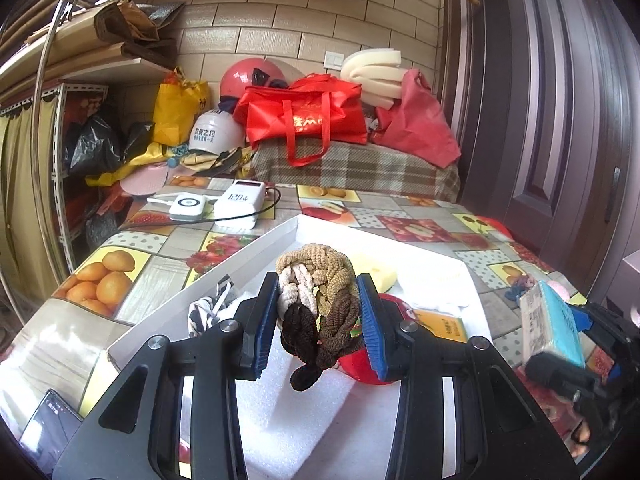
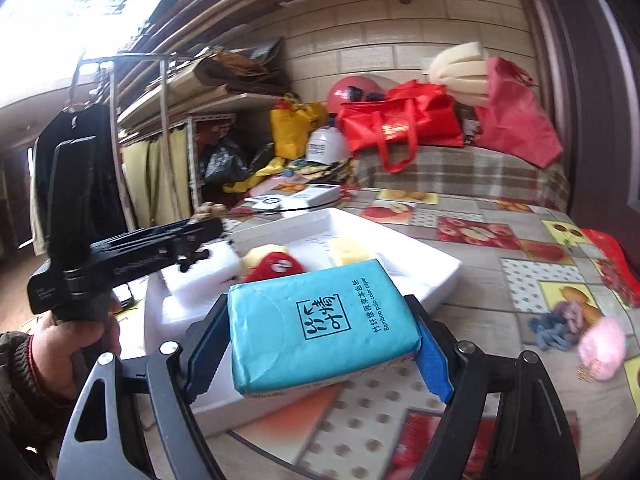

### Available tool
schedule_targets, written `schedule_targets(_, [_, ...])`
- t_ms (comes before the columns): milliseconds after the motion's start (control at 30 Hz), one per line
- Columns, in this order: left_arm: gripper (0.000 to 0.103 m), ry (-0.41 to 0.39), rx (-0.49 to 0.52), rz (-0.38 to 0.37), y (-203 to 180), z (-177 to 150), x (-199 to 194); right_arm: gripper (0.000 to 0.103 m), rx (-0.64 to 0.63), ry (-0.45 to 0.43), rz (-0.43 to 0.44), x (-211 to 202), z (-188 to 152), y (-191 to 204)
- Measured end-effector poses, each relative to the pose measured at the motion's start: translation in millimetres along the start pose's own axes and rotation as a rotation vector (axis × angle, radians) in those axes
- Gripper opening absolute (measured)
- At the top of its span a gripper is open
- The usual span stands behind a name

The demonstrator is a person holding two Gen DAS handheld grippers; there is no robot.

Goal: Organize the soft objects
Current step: 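Carry the tissue pack and rope toy into the white tray and open both tools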

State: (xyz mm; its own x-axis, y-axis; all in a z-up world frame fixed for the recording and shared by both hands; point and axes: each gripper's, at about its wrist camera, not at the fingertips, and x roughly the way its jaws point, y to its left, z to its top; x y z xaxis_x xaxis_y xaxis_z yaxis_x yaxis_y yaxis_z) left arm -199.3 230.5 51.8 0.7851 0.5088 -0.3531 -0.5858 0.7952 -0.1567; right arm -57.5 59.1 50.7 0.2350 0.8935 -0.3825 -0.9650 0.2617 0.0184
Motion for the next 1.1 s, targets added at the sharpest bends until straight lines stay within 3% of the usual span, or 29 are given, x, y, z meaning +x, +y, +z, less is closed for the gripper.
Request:
schedule_targets(133, [0.038, 0.045, -0.009, -0.003, 1, 0, 9, 0.082, -0.053, 0.058, 0.083, 23, 4, 22])
schedule_targets(267, [0.038, 0.067, -0.006, -0.005, 1, 0, 14, 0.082, -0.107, 0.206, 0.155, 53, 4, 35])
schedule_targets(467, [0.038, 0.075, -0.001, -0.003, 0, 0, 16, 0.082, -0.078, 0.358, 0.143, 88, -2, 31])
schedule_targets(733, [0.038, 0.080, 0.018, 0.006, -3, 0, 18, 0.082, 0.101, 0.286, -0.091, 103, 13, -21])
schedule_targets(800, [0.038, 0.090, 0.014, 0.010, -2, 0, 20, 0.082, 0.143, 0.267, -0.071, 99, 13, -28])
schedule_targets(933, [0.040, 0.096, 0.009, 0.018, 0, 0, 21, 0.083, 0.097, 0.221, -0.062, 89, 15, -17])
schedule_targets(1067, [0.053, 0.085, 0.017, 0.053, -3, -1, 19, 0.088, 0.005, 0.155, -0.059, 78, 19, 1])
schedule_targets(1100, [0.066, 0.078, 0.018, 0.063, -3, -1, 18, 0.093, -0.016, 0.144, -0.066, 76, 20, 5])
